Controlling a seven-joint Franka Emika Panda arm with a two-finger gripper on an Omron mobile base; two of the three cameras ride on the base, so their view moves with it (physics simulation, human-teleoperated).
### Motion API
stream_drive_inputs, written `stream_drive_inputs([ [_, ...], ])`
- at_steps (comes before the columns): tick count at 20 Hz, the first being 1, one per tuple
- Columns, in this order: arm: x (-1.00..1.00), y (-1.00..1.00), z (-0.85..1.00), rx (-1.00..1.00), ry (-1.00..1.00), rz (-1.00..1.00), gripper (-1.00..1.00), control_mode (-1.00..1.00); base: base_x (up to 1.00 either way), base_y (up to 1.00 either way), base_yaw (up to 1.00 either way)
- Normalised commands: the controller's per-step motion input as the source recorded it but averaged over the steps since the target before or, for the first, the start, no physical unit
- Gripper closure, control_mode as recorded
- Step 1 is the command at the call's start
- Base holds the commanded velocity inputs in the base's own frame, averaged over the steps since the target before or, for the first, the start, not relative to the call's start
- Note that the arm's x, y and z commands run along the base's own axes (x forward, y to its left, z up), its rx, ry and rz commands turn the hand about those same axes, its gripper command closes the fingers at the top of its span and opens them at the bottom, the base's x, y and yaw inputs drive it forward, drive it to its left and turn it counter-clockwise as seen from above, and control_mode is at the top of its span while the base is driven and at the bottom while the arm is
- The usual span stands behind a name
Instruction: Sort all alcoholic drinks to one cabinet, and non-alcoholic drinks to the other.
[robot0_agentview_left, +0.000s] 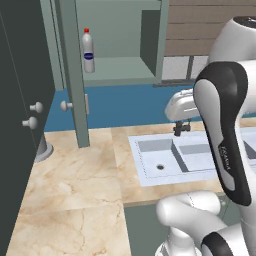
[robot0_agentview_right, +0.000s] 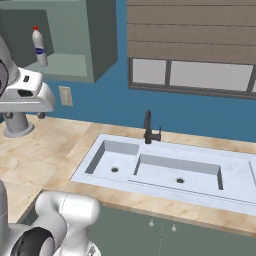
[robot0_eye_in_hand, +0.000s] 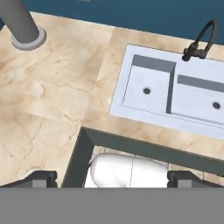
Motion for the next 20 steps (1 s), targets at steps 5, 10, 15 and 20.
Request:
stream_drive_inputs([
  [5,-0.27,-0.23,-0.64,-0.01,0.17,0.0,-1.0,-1.0,0.0,0.0,0.0],
  [10,-0.18,-0.22,-0.33,0.0,0.15,0.0,-1.0,-1.0,0.0,0.0,0.0],
  [15,-0.06,-0.07,-0.04,0.0,0.1,0.0,-1.0,-1.0,0.0,0.0,0.0],
  [20,-0.04,0.0,0.0,0.0,0.03,0.0,-1.0,-1.0,0.0,0.0,0.0],
])
